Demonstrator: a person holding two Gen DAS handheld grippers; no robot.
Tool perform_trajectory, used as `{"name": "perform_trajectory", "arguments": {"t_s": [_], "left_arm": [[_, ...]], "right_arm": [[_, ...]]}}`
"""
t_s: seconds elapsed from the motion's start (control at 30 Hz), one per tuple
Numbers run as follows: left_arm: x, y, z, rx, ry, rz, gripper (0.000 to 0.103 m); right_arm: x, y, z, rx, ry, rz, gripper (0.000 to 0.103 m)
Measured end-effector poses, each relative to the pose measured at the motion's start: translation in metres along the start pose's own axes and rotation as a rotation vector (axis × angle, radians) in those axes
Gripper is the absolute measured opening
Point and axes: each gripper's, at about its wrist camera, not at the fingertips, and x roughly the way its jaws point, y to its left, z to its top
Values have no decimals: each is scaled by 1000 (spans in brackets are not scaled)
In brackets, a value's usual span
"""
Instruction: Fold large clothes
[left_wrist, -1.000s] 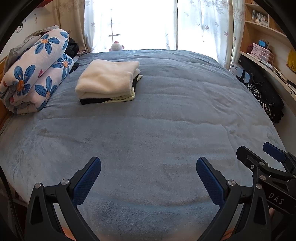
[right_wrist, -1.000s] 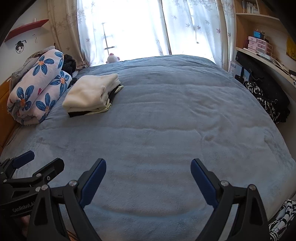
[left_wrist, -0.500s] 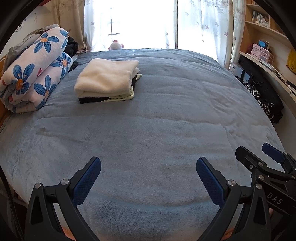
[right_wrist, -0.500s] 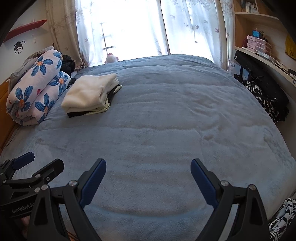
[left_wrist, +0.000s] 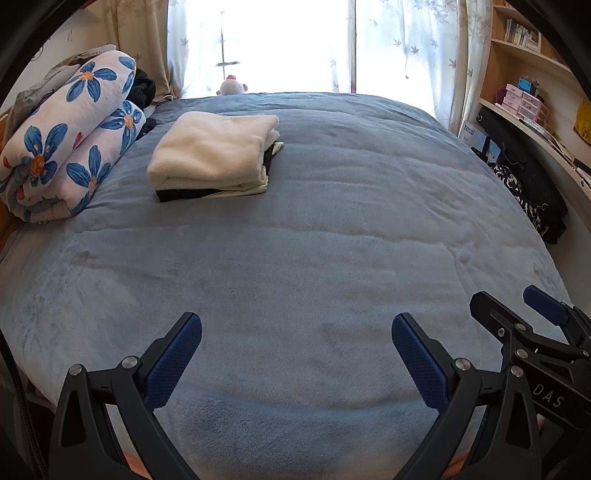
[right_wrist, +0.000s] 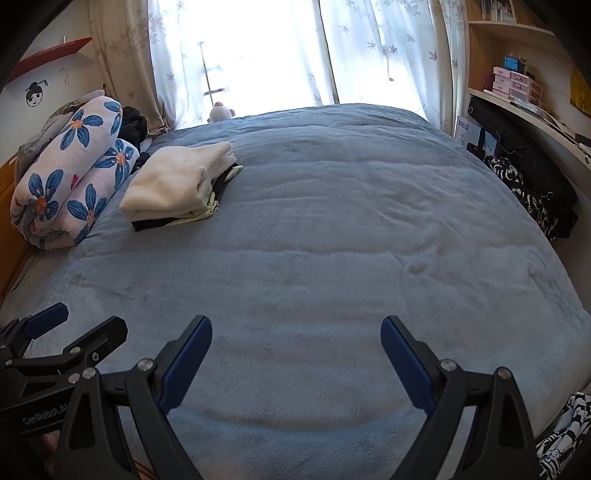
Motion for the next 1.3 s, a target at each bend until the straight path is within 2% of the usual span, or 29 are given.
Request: {"name": "perform_trajectory", "arguments": {"t_s": [1.3], "left_arm": [[19,11,3,2,39,-3,102]], "right_arm": [[19,0,-3,17,30,-3,93]]}}
